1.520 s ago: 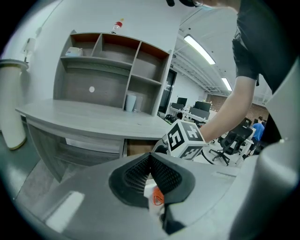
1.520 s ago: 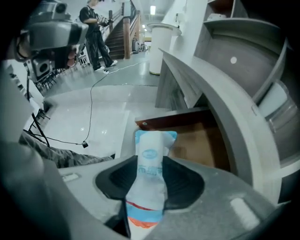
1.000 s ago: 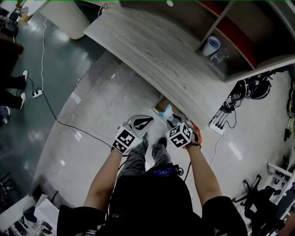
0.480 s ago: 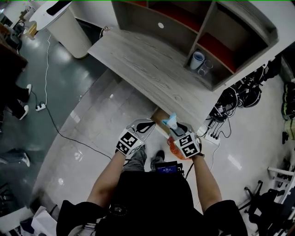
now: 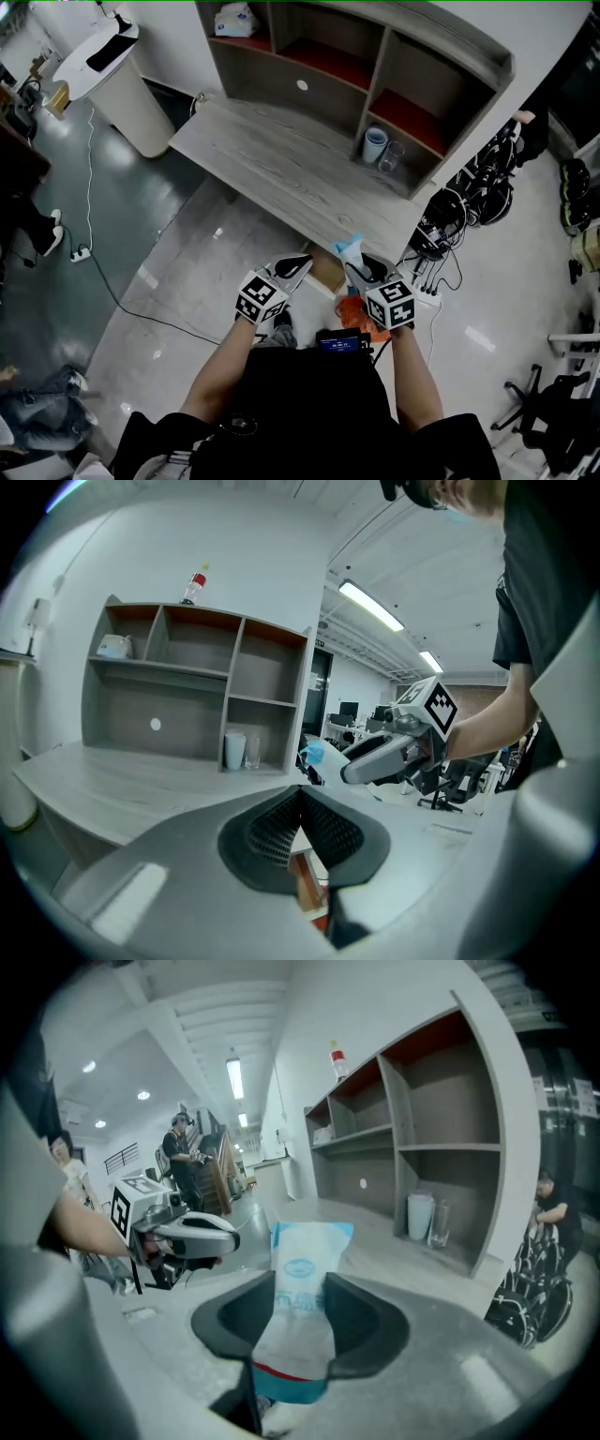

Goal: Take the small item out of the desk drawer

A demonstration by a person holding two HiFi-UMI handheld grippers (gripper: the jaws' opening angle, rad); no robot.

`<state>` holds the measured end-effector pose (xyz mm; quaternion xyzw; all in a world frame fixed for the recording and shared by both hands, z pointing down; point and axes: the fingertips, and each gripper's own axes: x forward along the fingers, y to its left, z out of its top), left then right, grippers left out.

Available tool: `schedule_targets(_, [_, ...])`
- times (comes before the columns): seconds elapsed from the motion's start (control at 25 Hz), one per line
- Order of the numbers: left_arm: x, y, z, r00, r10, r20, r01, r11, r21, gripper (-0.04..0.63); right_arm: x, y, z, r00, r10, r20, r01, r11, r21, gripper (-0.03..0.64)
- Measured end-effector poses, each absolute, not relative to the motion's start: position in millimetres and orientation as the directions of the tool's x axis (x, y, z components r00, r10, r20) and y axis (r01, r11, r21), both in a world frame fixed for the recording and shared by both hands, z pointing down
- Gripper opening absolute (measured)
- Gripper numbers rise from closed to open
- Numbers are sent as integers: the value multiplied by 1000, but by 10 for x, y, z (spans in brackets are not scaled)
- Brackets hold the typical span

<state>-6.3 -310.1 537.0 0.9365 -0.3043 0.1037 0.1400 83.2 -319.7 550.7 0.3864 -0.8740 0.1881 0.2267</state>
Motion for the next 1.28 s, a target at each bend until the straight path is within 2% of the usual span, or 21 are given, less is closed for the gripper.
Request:
schedule_targets(0.4, [32, -3223, 5215, 820, -514, 252, -564, -802, 200, 3, 908, -3318, 5225, -620, -661, 424, -782, 566, -262, 167])
schedule_targets(1.28, [149, -3025, 5234, 799, -538, 268, -593, -781, 197, 3, 965, -3139, 5209, -670, -624, 403, -741, 599, -304, 167])
